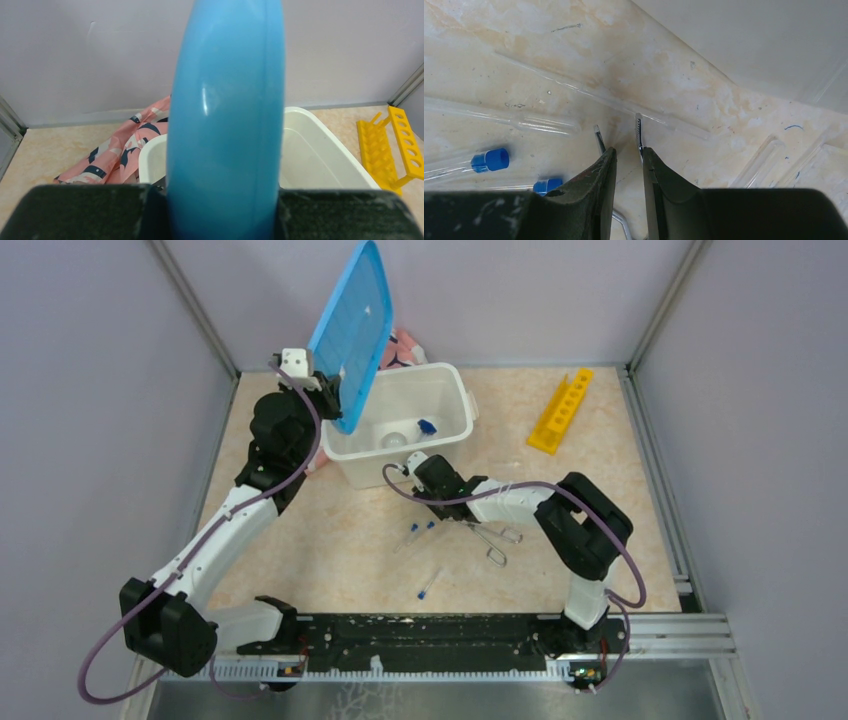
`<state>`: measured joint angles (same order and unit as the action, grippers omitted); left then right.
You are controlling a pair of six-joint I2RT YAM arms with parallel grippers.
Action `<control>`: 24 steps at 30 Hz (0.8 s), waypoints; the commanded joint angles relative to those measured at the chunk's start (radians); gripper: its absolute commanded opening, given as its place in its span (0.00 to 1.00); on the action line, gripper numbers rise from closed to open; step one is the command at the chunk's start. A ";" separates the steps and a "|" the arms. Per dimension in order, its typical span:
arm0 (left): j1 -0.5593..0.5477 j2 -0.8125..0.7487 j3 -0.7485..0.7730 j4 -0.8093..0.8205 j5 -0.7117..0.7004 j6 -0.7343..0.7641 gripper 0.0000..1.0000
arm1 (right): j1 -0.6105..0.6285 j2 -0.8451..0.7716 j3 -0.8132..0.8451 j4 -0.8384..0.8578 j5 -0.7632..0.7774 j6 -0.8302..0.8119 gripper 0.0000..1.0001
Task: Organize the chemistry lab equipment
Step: Pick up the chemistry item at the center of the board.
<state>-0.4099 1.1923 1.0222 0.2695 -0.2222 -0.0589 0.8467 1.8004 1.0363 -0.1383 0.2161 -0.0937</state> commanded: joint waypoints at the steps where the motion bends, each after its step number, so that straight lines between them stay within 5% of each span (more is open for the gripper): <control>1: -0.006 -0.004 0.019 0.070 0.012 -0.007 0.00 | -0.006 0.001 0.039 0.039 0.028 -0.014 0.27; 24: -0.005 0.006 0.030 0.068 0.013 -0.013 0.00 | -0.050 0.035 0.075 0.066 -0.047 -0.013 0.32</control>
<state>-0.4099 1.1976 1.0222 0.2695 -0.2188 -0.0593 0.8150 1.8126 1.0500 -0.1257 0.1978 -0.1051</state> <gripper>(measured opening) 0.241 0.329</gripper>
